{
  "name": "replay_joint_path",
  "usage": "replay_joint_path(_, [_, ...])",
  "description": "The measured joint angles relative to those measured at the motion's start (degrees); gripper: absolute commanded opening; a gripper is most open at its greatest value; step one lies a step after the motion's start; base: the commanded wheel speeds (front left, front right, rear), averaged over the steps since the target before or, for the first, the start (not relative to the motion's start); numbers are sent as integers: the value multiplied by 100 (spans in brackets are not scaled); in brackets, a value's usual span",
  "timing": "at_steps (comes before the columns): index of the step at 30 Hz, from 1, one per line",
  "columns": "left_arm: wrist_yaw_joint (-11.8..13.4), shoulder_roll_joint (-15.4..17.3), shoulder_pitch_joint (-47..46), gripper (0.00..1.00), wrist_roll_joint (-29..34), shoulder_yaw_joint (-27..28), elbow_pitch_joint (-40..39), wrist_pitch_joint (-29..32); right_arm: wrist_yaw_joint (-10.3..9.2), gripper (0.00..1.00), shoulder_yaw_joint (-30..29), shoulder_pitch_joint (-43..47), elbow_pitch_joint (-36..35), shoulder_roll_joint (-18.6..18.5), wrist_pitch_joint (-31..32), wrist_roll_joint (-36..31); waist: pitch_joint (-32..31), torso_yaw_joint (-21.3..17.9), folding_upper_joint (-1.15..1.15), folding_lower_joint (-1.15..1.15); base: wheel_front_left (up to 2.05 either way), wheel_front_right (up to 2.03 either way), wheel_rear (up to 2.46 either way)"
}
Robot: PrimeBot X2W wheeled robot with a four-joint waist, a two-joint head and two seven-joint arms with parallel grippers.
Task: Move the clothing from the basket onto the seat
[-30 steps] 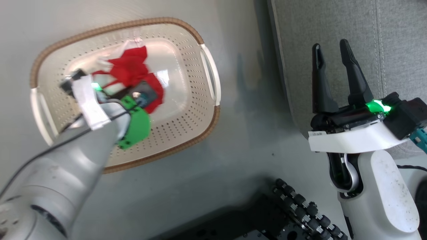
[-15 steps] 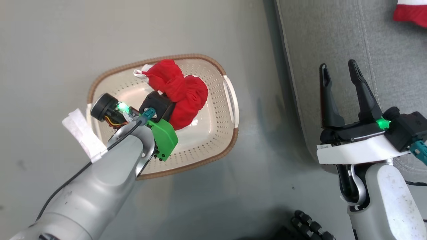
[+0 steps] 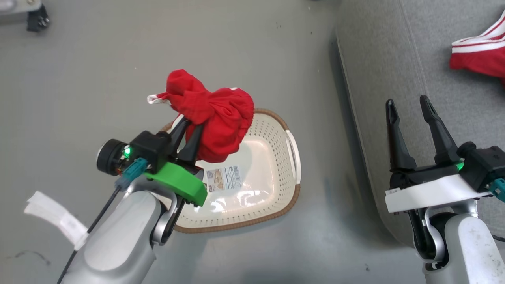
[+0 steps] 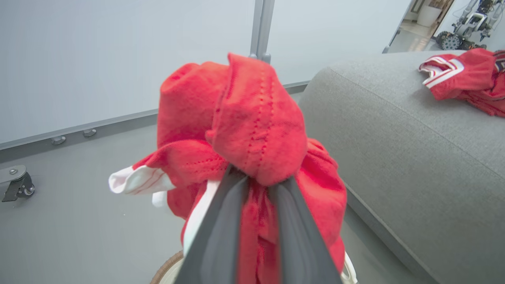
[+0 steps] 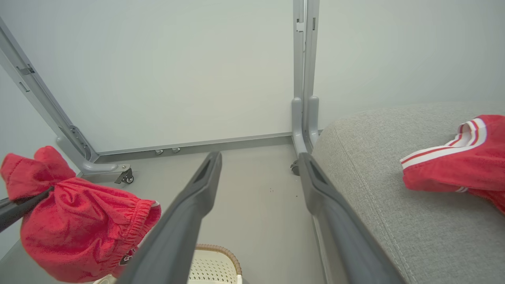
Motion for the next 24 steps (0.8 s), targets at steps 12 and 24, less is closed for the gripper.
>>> replay_joint_path(12, [-353, 10, 914, 0, 246, 1247, -1422, -1, 0, 100, -4, 442, -180, 0, 431, -94, -1010, 299, 0, 0, 0, 0, 0])
replay_joint_path(24, [-689, 20, 1722, 0, 314, 1311, -1869, 0, 0, 100, 83, 994, -250, 0, 753, -93, -1956, 419, 0, 0, 0, 0, 0])
